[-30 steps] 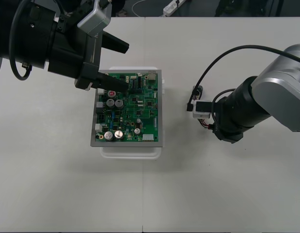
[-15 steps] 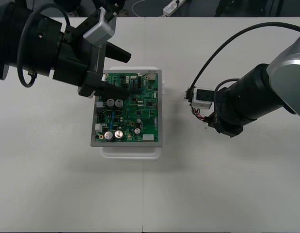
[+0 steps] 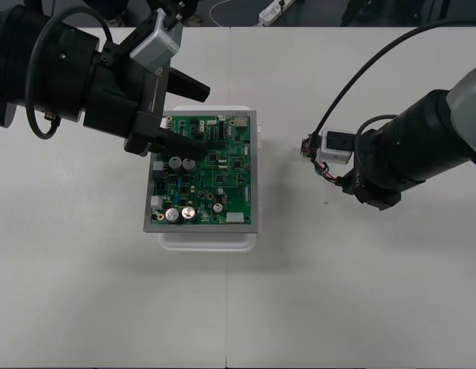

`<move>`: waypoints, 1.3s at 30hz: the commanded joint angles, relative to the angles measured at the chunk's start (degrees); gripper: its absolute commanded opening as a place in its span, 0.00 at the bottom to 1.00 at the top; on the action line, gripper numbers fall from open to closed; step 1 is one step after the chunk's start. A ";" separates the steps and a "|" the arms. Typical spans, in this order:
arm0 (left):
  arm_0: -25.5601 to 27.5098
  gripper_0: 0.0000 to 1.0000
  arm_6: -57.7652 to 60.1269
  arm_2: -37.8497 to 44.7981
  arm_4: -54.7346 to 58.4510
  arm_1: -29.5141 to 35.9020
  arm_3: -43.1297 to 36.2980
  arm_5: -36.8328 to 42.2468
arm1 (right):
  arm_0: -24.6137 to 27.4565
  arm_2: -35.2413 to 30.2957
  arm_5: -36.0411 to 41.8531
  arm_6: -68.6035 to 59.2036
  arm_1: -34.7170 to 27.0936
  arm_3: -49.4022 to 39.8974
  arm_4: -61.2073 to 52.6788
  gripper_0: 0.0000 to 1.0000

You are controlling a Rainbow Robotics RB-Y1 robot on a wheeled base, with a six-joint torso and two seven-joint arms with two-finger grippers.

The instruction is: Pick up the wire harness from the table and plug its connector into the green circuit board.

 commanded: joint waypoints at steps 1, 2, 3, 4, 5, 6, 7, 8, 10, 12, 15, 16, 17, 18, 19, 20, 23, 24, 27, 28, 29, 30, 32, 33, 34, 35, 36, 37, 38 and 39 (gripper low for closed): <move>-1.09 0.92 -3.47 -0.09 2.72 0.95 0.14 2.55 | -1.85 -2.79 -0.21 0.24 -2.47 -2.15 -3.44 0.00; -1.09 0.92 -3.56 -0.09 2.98 1.13 0.22 2.55 | -1.85 -2.97 -0.21 0.24 -2.47 -2.06 -3.97 0.00; -1.09 0.91 -3.74 0.00 3.60 1.39 0.40 2.55 | -1.85 -3.41 -0.21 0.24 -2.65 -2.06 -4.93 0.00; -1.09 0.92 -3.91 0.09 4.13 1.74 0.49 2.55 | -1.85 -3.67 -0.21 0.07 -2.91 -2.15 -5.90 0.00; -1.09 0.92 -4.09 0.00 4.21 1.92 0.58 2.55 | -1.85 -3.85 -0.21 0.07 -3.09 -2.06 -6.34 0.00; -1.09 0.91 -4.27 0.18 4.65 2.36 0.66 2.55 | -1.85 -4.02 -0.21 0.07 -3.26 -2.06 -7.22 0.00; -1.09 0.91 -4.62 0.18 5.09 2.71 0.75 2.55 | -1.85 -4.20 -0.21 -0.02 -3.53 -2.15 -8.10 0.00; -1.09 0.91 -4.79 0.18 5.44 2.89 0.84 2.55 | -1.85 -4.29 -0.21 -0.02 -3.70 -2.15 -8.54 0.00; -1.09 0.91 -5.32 0.53 6.68 3.33 1.10 2.46 | -1.85 -4.73 -0.21 -0.02 -4.14 -2.15 -10.21 0.00; -1.09 0.91 -5.50 1.14 7.29 3.41 1.54 1.41 | -1.85 -5.34 -0.21 -0.02 -4.41 -1.97 -11.44 0.00; -1.09 0.91 -5.94 2.37 8.43 3.41 3.21 -0.79 | -1.85 -6.22 -0.21 0.24 -4.85 -1.18 -13.90 0.00; -1.09 0.92 -6.20 2.81 8.87 3.41 3.74 -1.85 | -1.85 -6.57 -0.21 0.24 -5.11 -0.83 -14.86 0.00; -1.09 0.91 -6.64 3.34 9.40 3.41 4.36 -2.55 | -1.85 -6.84 -0.21 0.24 -5.28 -0.57 -15.92 0.00; -1.09 0.91 -6.73 3.60 9.58 3.41 4.62 -2.99 | -1.85 -6.92 -0.21 0.16 -5.37 -0.39 -16.53 0.00; -1.00 0.91 -7.08 4.04 10.10 3.41 5.06 -3.78 | -1.85 -7.27 -0.21 -0.02 -5.64 -0.13 -17.94 0.00; -1.00 0.91 -7.43 4.31 10.81 3.41 5.50 -4.57 | -1.85 -7.54 -0.21 -0.11 -5.81 0.31 -19.26 0.00; -0.74 0.91 -8.13 5.63 12.04 3.41 6.46 -6.50 | -1.85 -7.98 -0.21 -0.11 -6.34 1.37 -22.86 0.00; -0.65 0.91 -8.31 5.80 12.39 3.41 6.64 -6.86 | -1.85 -7.98 -0.21 -0.11 -6.43 1.45 -23.39 0.00; -0.56 0.91 -9.10 6.77 13.97 3.41 8.05 -8.79 | -1.85 -8.15 -0.21 -0.19 -6.95 2.07 -26.11 0.00; -0.39 0.91 -9.45 7.30 14.59 3.33 8.66 -9.58 | -1.85 -8.33 -0.21 -0.19 -6.95 2.33 -27.26 0.00; -0.21 0.91 -9.72 7.82 15.11 3.33 9.10 -10.46 | -1.85 -8.42 -0.21 -0.19 -6.95 2.60 -28.40 0.00; -0.12 0.91 -9.89 8.00 15.29 3.33 9.28 -10.72 | -1.85 -8.50 -0.21 -0.28 -6.95 2.86 -28.84 0.00; 0.49 0.92 -10.42 8.97 16.34 3.24 9.45 -11.69 | -1.77 -8.86 -0.21 -0.28 -6.95 3.74 -31.30 0.00; 0.67 0.91 -10.59 9.23 16.61 3.24 9.45 -11.86 | -1.77 -9.03 -0.21 -0.28 -6.95 4.00 -31.92 0.00; 0.93 0.92 -10.77 9.76 17.13 3.15 9.45 -12.39 | -1.77 -9.12 -0.21 -0.19 -7.13 4.35 -33.23 0.00; 1.19 0.92 -11.03 10.02 17.57 3.06 9.54 -12.83 | -1.77 -9.30 -0.21 -0.28 -7.22 4.79 -34.55 0.00; 1.28 0.92 -11.12 10.11 17.93 3.06 9.54 -13.01 | -1.77 -9.38 -0.21 -0.28 -7.22 4.97 -35.17 0.00; 1.46 0.91 -11.21 10.37 18.36 2.89 9.80 -13.45 | -1.77 -9.56 -0.21 -0.37 -7.31 5.32 -36.31 0.00; 1.46 0.91 -11.47 10.55 18.72 2.89 10.16 -14.06 | -1.77 -10.00 -0.21 -0.46 -7.22 5.59 -37.19 0.00; 1.46 0.92 -11.56 10.63 18.89 2.71 10.33 -14.33 | -1.77 -10.26 -0.21 -0.55 -7.22 5.76 -37.63 0.00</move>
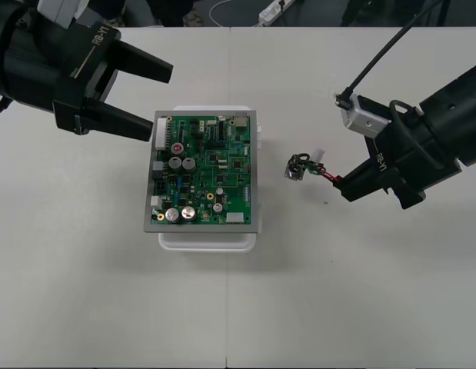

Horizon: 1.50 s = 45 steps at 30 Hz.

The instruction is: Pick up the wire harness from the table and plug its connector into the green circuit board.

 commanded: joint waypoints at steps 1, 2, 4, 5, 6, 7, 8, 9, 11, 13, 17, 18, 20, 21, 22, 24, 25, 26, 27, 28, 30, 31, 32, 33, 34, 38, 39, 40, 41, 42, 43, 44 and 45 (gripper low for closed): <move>1.07 0.91 -4.15 2.67 2.51 1.07 0.90 -4.55 | -1.76 -3.33 -0.21 -0.54 -2.53 1.00 -4.04 0.00; 1.07 0.92 -4.42 3.03 2.86 0.63 1.51 -4.81 | -1.76 -3.60 -0.21 -0.63 -2.53 1.35 -5.09 0.00; 1.07 0.92 -4.77 3.90 3.03 -0.16 2.30 -4.81 | -1.76 -3.86 -0.21 -0.71 -2.53 1.87 -6.58 0.00; 1.07 0.92 -4.94 4.70 3.03 -0.87 2.83 -4.81 | -1.76 -4.04 -0.21 -0.89 -2.53 2.05 -7.29 0.00; 1.07 0.92 -5.12 5.49 3.03 -1.48 3.27 -4.81 | -1.76 -4.12 -0.21 -0.98 -2.53 2.14 -7.90 0.00; 1.07 0.92 -5.21 5.93 3.03 -1.92 3.36 -4.81 | -1.85 -4.21 -0.21 -1.07 -2.53 2.23 -8.25 0.00; 1.07 0.91 -5.38 6.54 3.03 -2.54 3.45 -4.81 | -1.68 -4.21 -0.21 -1.33 -2.62 2.23 -9.13 0.00; 1.07 0.91 -5.47 7.07 3.03 -3.07 3.54 -4.81 | -1.41 -4.21 -0.21 -1.59 -2.62 2.23 -10.19 0.00; 1.24 0.92 -5.73 7.51 3.47 -3.59 3.54 -4.81 | -0.97 -4.21 -0.21 -2.12 -2.62 2.23 -11.68 0.00; 1.42 0.91 -6.09 7.51 4.44 -3.77 3.54 -4.81 | -0.45 -4.12 -0.21 -2.47 -2.71 2.23 -13.00 0.00; 1.86 0.92 -6.79 7.77 5.76 -4.82 3.62 -4.81 | 0.78 -4.21 -0.21 -3.35 -2.88 3.28 -17.31 0.00; 2.03 0.91 -7.05 7.77 6.20 -5.00 3.54 -4.81 | 0.96 -4.21 -0.21 -3.70 -2.80 3.81 -18.71 0.00; 2.47 0.92 -7.40 7.86 6.90 -5.26 3.54 -4.81 | 1.05 -4.21 -0.21 -4.14 -2.80 4.42 -20.65 0.00; 2.65 0.92 -7.58 7.77 7.34 -5.35 3.54 -4.81 | 1.05 -4.21 -0.21 -4.49 -2.80 4.69 -21.96 0.00; 2.74 0.91 -7.76 7.86 7.43 -5.35 3.54 -4.81 | 1.05 -4.21 -0.21 -4.67 -2.80 4.86 -22.58 0.00; 3.00 0.91 -8.19 7.77 7.87 -5.53 3.54 -4.81 | 1.14 -4.12 -0.21 -5.99 -2.88 5.57 -25.04 0.00; 3.00 0.91 -8.37 7.86 8.04 -5.53 3.54 -4.81 | 1.31 -4.21 -0.21 -6.78 -2.88 5.83 -25.83 0.00; 3.09 0.92 -8.55 7.86 8.48 -5.53 3.54 -4.81 | 1.31 -4.21 -0.21 -8.62 -2.88 6.09 -27.06 0.00; 3.09 0.92 -8.81 7.77 8.92 -5.61 3.62 -4.81 | 1.31 -4.21 -0.21 -10.12 -2.80 6.27 -28.20 0.00; 3.09 0.91 -8.81 7.86 9.10 -5.53 3.54 -4.81 | 1.40 -4.21 -0.21 -10.73 -2.88 6.27 -28.73 0.00; 3.17 0.91 -9.16 7.86 9.71 -5.61 3.62 -4.81 | 1.40 -4.30 -0.21 -13.63 -2.97 6.27 -30.75 0.00; 3.26 0.92 -9.16 7.86 10.07 -5.53 3.62 -4.81 | 1.40 -4.30 -0.21 -14.51 -2.97 6.27 -31.19 0.00; 3.35 0.91 -9.34 7.86 10.42 -5.53 3.62 -4.81 | 1.40 -4.21 -0.21 -16.01 -2.97 6.27 -31.98 0.00; 3.44 0.91 -9.60 7.77 10.86 -5.61 3.54 -4.81 | 1.40 -4.30 -0.21 -17.24 -2.97 6.27 -32.69 0.00; 3.53 0.91 -9.69 7.77 11.21 -5.53 3.54 -4.81 | 1.49 -4.39 -0.21 -18.03 -2.97 6.27 -33.21 0.00; 3.61 0.92 -10.13 7.77 12.00 -5.53 3.54 -4.81 | 1.49 -4.39 -0.21 -18.38 -2.97 6.27 -33.74 0.00; 3.61 0.92 -10.30 7.86 12.18 -5.53 3.62 -4.81 | 1.84 -4.39 -0.21 -18.38 -2.97 6.27 -33.83 0.00; 3.88 0.91 -10.57 7.86 12.44 -5.53 3.62 -4.81 | 2.10 -4.39 -0.21 -18.56 -3.06 6.36 -34.01 0.00; 3.97 0.91 -10.66 7.86 12.70 -5.53 3.54 -4.81 | 2.37 -4.30 -0.21 -18.56 -2.97 6.36 -34.18 0.00; 4.32 0.91 -10.74 7.86 12.97 -5.44 3.54 -4.81 | 2.54 -4.39 -0.21 -18.56 -3.06 6.36 -34.45 0.00; 4.58 0.92 -11.01 7.86 13.14 -5.44 3.54 -4.81 | 2.81 -4.39 -0.21 -18.56 -3.06 6.36 -34.53 0.00; 4.67 0.92 -11.10 7.77 13.23 -5.44 3.54 -4.81 | 2.89 -4.39 -0.21 -18.56 -3.06 6.27 -34.71 0.00; 5.02 0.92 -11.45 7.86 13.41 -5.44 3.54 -4.81 | 3.16 -4.39 -0.21 -18.64 -3.06 6.27 -35.06 0.00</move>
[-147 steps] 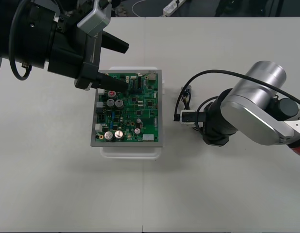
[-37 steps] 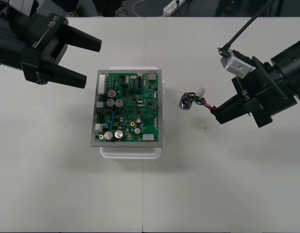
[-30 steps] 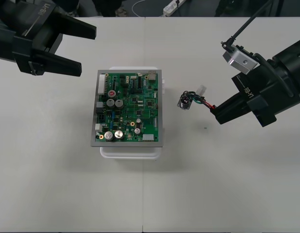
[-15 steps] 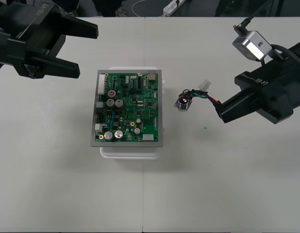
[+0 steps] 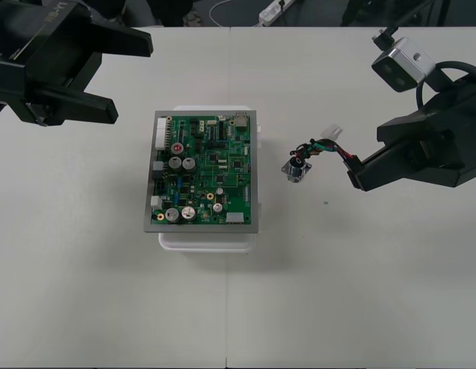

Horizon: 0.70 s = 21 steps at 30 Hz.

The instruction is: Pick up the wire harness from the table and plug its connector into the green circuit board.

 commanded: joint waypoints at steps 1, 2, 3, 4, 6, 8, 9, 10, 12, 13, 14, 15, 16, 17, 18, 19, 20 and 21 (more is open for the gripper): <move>2.08 0.92 -4.38 1.57 1.54 -0.76 -0.41 -1.79 | 1.64 -2.18 -0.21 -2.12 -2.38 -0.25 -2.11 0.00; 2.16 0.92 -4.55 1.65 1.54 -0.67 -0.41 -1.79 | 1.81 -2.27 -0.21 -2.83 -2.38 -0.33 -2.37 0.00; 2.52 0.92 -4.90 1.57 1.72 -0.67 -0.41 -1.79 | 1.99 -2.27 -0.21 -4.85 -2.47 -0.33 -3.07 0.00; 2.60 0.91 -5.17 1.65 1.81 -0.76 -0.41 -1.79 | 2.07 -2.18 -0.21 -6.60 -2.38 -0.51 -4.04 0.00; 2.87 0.91 -5.52 1.57 1.98 -0.67 -0.41 -1.79 | 2.07 -2.36 -0.21 -7.04 -2.47 -0.69 -4.83 0.00; 3.04 0.92 -5.70 1.65 2.07 -0.76 -0.41 -1.79 | 2.16 -2.62 -0.21 -7.04 -2.38 -0.77 -4.92 0.00; 3.22 0.92 -5.78 1.57 1.98 -0.67 -0.41 -1.79 | 2.16 -2.62 -0.21 -7.04 -2.47 -0.86 -5.18 0.00; 3.22 0.91 -5.87 1.57 2.16 -0.67 -0.41 -1.79 | 2.25 -2.71 -0.21 -7.04 -2.38 -0.86 -5.45 0.00; 3.66 0.91 -6.13 1.57 2.77 -0.67 -0.41 -1.79 | 2.43 -2.62 -0.21 -7.13 -2.38 -0.95 -5.62 0.00; 3.92 0.91 -6.31 1.57 3.21 -0.67 -0.58 -1.79 | 2.60 -2.62 -0.21 -7.13 -2.38 -0.95 -5.71 0.00; 4.10 0.92 -6.40 1.57 3.57 -0.67 -0.76 -1.79 | 2.78 -2.71 -0.21 -7.13 -2.38 -1.04 -5.97 0.00; 4.10 0.91 -6.49 1.57 3.65 -0.67 -0.76 -1.79 | 2.87 -2.62 -0.21 -7.13 -2.38 -1.13 -5.97 0.00; 4.27 0.91 -6.57 1.57 3.92 -0.67 -0.67 -1.79 | 3.04 -2.71 -0.21 -7.13 -2.38 -1.21 -6.32 0.00; 4.54 0.92 -6.66 1.57 4.27 -0.67 -0.67 -1.79 | 3.31 -2.62 -0.21 -7.22 -2.38 -1.30 -6.68 0.00; 4.62 0.91 -6.75 1.57 4.53 -0.67 -0.67 -1.79 | 3.48 -2.62 -0.21 -7.13 -2.38 -1.39 -6.85 0.00; 4.80 0.91 -6.75 1.57 4.80 -0.67 -0.76 -1.79 | 3.66 -2.71 -0.21 -7.22 -2.38 -1.39 -7.12 0.00; 5.06 0.92 -6.93 1.57 5.06 -0.67 -0.76 -1.79 | 3.92 -2.62 -0.21 -7.22 -2.38 -1.48 -7.38 0.00; 5.15 0.91 -6.93 1.57 5.23 -0.67 -0.76 -1.79 | 3.92 -2.62 -0.21 -7.22 -2.38 -1.56 -7.38 0.00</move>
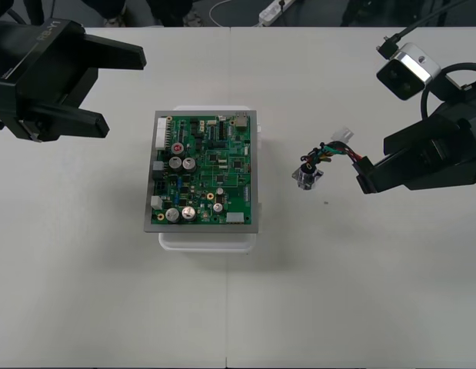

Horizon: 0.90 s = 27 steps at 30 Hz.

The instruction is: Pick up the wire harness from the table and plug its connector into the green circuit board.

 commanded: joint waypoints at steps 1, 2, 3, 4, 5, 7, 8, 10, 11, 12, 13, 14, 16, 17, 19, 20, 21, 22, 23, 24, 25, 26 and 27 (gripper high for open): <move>1.56 0.92 -3.87 1.56 1.85 -0.73 -0.77 -1.77 | 1.27 -2.12 -0.21 0.65 -2.31 -1.63 -1.77 0.00; 1.82 0.91 -3.87 1.56 2.03 -0.64 -0.68 -1.77 | 1.54 -2.03 -0.21 0.65 -2.31 -1.72 -2.12 0.00; 1.91 0.92 -3.96 1.56 2.20 -0.73 -0.77 -1.77 | 1.62 -2.03 -0.21 0.65 -2.31 -1.81 -2.30 0.00; 2.17 0.92 -4.05 1.56 2.38 -0.64 -0.77 -1.77 | 1.89 -2.03 -0.21 0.65 -2.31 -1.90 -2.82 0.00; 2.35 0.91 -4.13 1.56 2.47 -0.55 -0.77 -1.77 | 1.98 -2.03 -0.21 0.65 -2.31 -1.98 -3.00 0.00; 2.79 0.91 -4.31 1.56 2.91 -0.55 -0.77 -1.77 | 2.15 -2.03 -0.21 0.65 -2.31 -2.34 -3.44 0.00; 3.05 0.92 -4.40 1.56 3.17 -0.55 -0.77 -1.77 | 2.33 -2.03 -0.21 0.65 -2.31 -2.42 -3.61 0.00; 3.58 0.91 -4.57 1.56 3.87 -0.20 -0.77 -1.77 | 2.68 -2.03 -0.21 0.22 -2.31 -2.69 -4.23 0.00; 3.75 0.91 -4.75 1.56 4.05 0.06 -0.95 -1.77 | 2.77 -2.03 -0.21 -1.10 -2.31 -2.86 -4.84 0.00; 3.93 0.91 -4.84 1.56 4.22 0.15 -1.03 -1.77 | 2.86 -2.03 -0.21 -1.89 -2.31 -3.04 -5.20 0.00; 4.19 0.92 -4.93 1.56 4.40 0.32 -1.30 -1.77 | 3.03 -2.03 -0.21 -2.69 -2.31 -3.57 -5.90 0.00; 4.46 0.91 -5.01 1.56 4.58 0.41 -1.47 -1.77 | 3.12 -2.03 -0.21 -2.69 -2.31 -4.01 -6.16 0.00; 4.98 0.92 -5.19 1.56 4.93 0.50 -1.65 -1.77 | 3.56 -2.03 -0.21 -2.69 -2.31 -4.53 -6.34 0.00; 5.16 0.92 -5.28 1.56 5.02 0.50 -1.82 -1.77 | 3.65 -2.03 -0.21 -2.69 -2.31 -4.62 -6.43 0.00; 5.69 0.92 -5.45 1.56 5.02 0.50 -2.26 -1.77 | 3.82 -2.03 -0.21 -2.69 -2.31 -4.62 -6.60 0.00; 5.78 0.91 -5.54 1.56 5.02 0.50 -2.26 -1.77 | 3.82 -2.03 -0.21 -2.69 -2.31 -4.62 -6.60 0.00; 5.86 0.91 -5.45 1.56 5.02 0.50 -2.26 -1.77 | 3.82 -2.03 -0.21 -2.69 -2.31 -4.62 -6.69 0.00; 6.13 0.91 -5.63 1.56 5.02 0.50 -2.26 -1.77 | 3.82 -2.03 -0.21 -2.77 -2.31 -4.62 -7.13 0.00; 6.22 0.91 -5.72 1.56 5.02 0.50 -2.26 -1.77 | 3.82 -2.03 -0.21 -2.77 -2.31 -4.71 -7.31 0.00; 6.30 0.91 -5.89 1.56 5.02 0.50 -2.26 -1.77 | 3.91 -1.94 -0.21 -2.77 -2.31 -4.62 -7.57 0.00; 6.30 0.92 -6.07 1.56 5.02 0.50 -2.26 -1.77 | 4.00 -1.86 -0.21 -2.77 -2.31 -4.62 -7.83 0.00; 6.30 0.91 -6.16 1.56 5.10 0.50 -2.26 -1.77 | 4.00 -1.59 -0.21 -2.77 -2.31 -4.62 -8.18 0.00; 6.39 0.92 -6.33 1.56 5.02 0.41 -2.26 -1.77 | 4.00 -1.42 -0.21 -2.77 -2.31 -4.80 -8.45 0.00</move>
